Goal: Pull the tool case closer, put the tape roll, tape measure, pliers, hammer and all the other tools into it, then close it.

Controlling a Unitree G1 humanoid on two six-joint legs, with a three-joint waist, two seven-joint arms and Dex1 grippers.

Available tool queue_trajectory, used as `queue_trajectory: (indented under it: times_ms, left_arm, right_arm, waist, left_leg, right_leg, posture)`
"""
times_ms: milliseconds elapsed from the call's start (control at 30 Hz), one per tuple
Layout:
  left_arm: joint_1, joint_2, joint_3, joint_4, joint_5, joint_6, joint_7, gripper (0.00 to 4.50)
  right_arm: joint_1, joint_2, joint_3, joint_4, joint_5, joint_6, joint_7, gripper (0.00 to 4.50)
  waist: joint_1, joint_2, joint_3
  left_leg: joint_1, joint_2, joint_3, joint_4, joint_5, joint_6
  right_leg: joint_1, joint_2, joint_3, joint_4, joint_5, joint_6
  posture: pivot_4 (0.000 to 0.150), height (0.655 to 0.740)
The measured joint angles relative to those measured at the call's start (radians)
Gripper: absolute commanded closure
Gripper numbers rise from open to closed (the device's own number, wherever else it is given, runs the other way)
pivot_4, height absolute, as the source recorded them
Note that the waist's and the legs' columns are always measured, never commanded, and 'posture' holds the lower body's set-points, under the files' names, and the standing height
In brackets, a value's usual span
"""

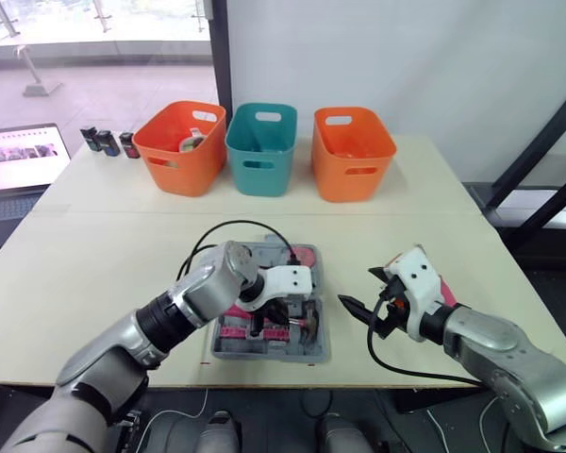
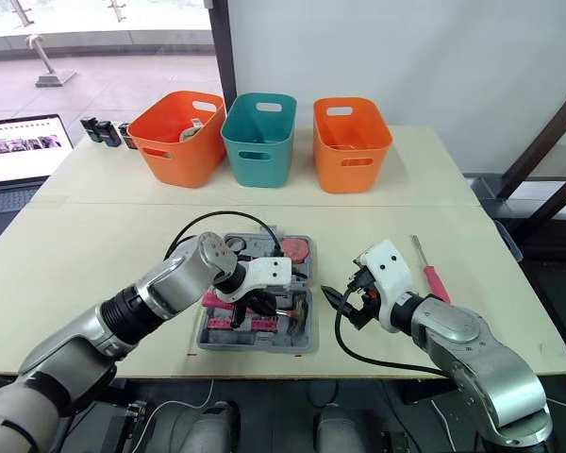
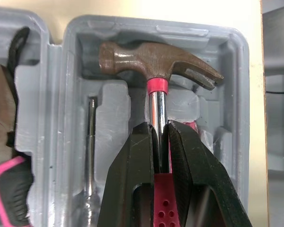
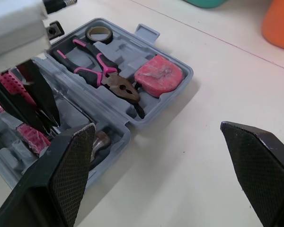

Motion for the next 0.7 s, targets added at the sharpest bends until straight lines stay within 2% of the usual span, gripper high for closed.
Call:
queue_trajectory:
  times_ms: [300,700]
  left_arm:
    - [-0.022,-0.028,0.002,0.122,0.01,-0.104,0.016,4.34]
    - [-0.029,-0.035,0.002,0.14,0.022,-0.163,0.02,4.34]
  right_arm:
    - [0.003,0.002,0.007,-0.002,0.008,0.008,-0.011,0.0]
    - [0.006,0.002,0.014,-0.011,0.012,0.011,-0.019,0.0]
  waist:
    - [0.001,0.0,0.0]
    - [0.002,0.0,0.0]
  left_leg:
    - [0.0,0.0,0.0,0.0,0.0,0.0]
    - [0.0,0.0,0.0,0.001,0.0,0.0]
  right_leg:
    - [0.0,0.0,0.0,0.0,0.0,0.0]
    - [0.001,0.0,0.0,0.0,0.0,0.0]
  posture:
    - [0.15,0.74]
    - [0.15,0.74]
